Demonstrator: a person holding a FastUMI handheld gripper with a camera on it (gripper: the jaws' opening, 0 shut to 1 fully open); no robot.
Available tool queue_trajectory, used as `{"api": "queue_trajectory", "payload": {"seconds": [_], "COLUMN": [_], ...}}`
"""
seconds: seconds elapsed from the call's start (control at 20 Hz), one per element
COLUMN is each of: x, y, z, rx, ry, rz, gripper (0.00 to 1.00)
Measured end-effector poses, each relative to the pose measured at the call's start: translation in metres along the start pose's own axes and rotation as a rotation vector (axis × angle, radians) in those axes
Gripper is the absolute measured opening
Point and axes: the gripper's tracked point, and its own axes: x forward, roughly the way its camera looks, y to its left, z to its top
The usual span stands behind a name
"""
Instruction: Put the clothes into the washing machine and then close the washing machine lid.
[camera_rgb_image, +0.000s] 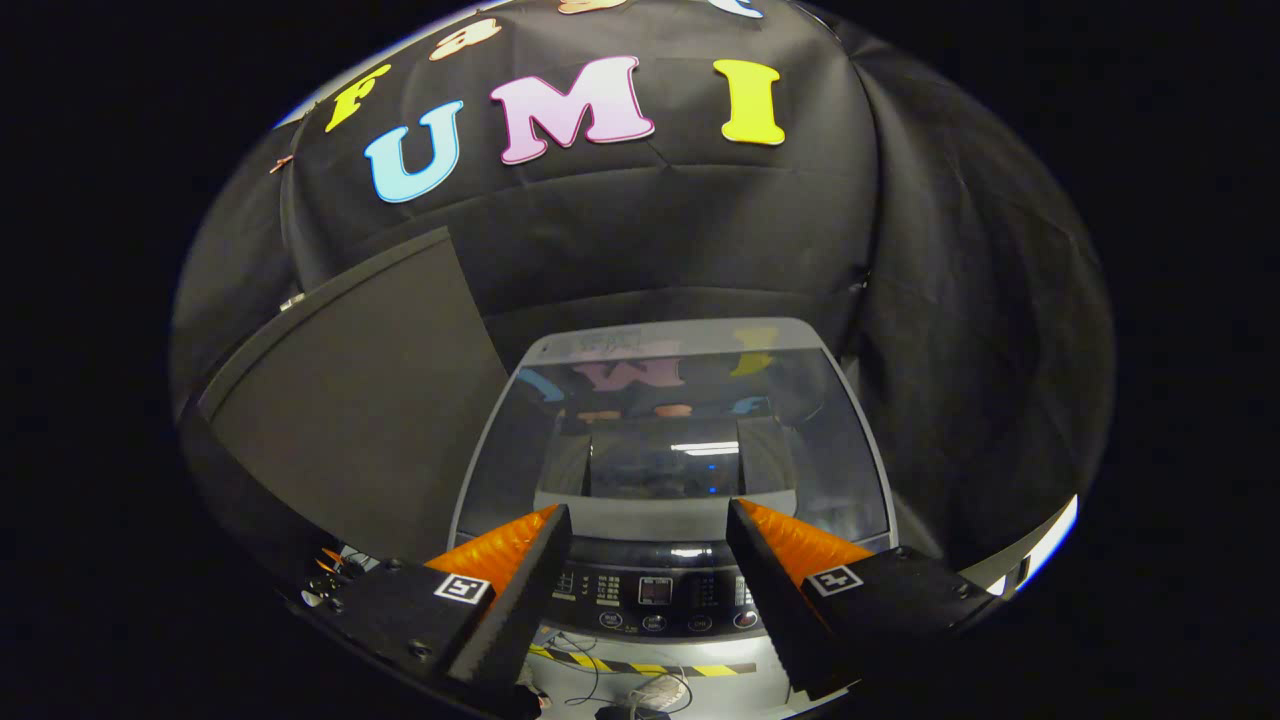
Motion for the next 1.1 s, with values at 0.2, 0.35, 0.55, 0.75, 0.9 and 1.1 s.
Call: {"api": "queue_trajectory", "payload": {"seconds": [0.2,0.35,0.55,0.75,0.9,1.1], "x": [-0.006,-0.014,-0.048,-0.090,-0.105,-0.110], "y": [0.009,0.021,0.054,0.112,0.162,0.236], "z": [0.051,0.090,0.165,0.210,0.219,0.209], "rx": [0.026,0.006,-0.061,-0.114,-0.120,-0.099], "ry": [-0.100,-0.157,-0.323,-0.468,-0.507,-0.526], "rz": [-0.013,-0.020,-0.035,-0.026,-0.006,0.020], "gripper": [0.99,0.99,0.98,0.98,0.98,0.98]}}
